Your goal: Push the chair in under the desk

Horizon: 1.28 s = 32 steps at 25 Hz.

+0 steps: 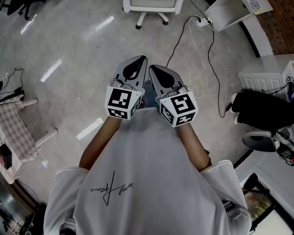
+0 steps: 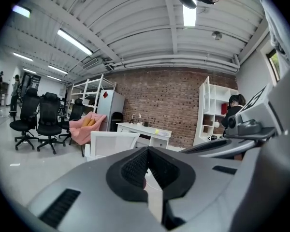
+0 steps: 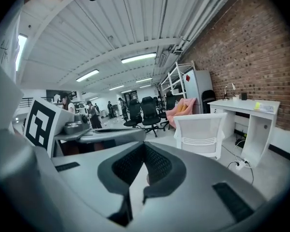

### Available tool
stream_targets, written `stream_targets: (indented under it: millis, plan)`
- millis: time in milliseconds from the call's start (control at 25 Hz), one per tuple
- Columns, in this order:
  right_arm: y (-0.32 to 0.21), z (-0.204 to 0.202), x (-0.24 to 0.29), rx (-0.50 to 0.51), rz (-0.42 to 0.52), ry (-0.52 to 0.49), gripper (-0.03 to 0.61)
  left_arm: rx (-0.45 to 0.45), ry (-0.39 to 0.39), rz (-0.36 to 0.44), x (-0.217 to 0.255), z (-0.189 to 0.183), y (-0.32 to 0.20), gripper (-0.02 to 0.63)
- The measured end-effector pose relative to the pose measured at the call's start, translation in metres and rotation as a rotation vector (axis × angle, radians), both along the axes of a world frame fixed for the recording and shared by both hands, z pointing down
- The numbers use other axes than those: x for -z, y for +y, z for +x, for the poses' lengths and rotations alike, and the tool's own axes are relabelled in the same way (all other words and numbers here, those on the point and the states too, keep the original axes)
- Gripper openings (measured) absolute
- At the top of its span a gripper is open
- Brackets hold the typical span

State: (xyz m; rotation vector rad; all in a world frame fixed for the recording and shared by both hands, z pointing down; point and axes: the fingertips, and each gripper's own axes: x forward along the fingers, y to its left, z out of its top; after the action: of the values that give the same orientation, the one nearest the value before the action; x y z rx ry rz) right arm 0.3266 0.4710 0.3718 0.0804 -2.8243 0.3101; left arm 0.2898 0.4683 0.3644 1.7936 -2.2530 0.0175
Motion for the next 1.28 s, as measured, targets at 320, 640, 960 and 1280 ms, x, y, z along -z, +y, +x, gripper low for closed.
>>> stream_targets:
  millis: [320,640,960,1280]
  plan:
    - [-0.073,-0.037,-0.004,-0.024,-0.058,-0.005,0.025,0.042,-0.009,-0.044,-0.001,-0.043,-0.047,-0.003]
    - [-0.135,-0.077,0.004,-0.010,-0.097,-0.016,0.026,0.054,-0.005,-0.070,0.000,-0.075,-0.106,-0.003]
    - [-0.195,-0.100,0.009,-0.008,-0.107,-0.036,0.026,0.071,-0.015,-0.074,0.007,-0.100,-0.158,-0.003]
    - [-0.249,-0.109,0.004,-0.003,-0.089,-0.037,0.026,0.096,-0.017,-0.079,0.001,-0.116,-0.203,-0.003]
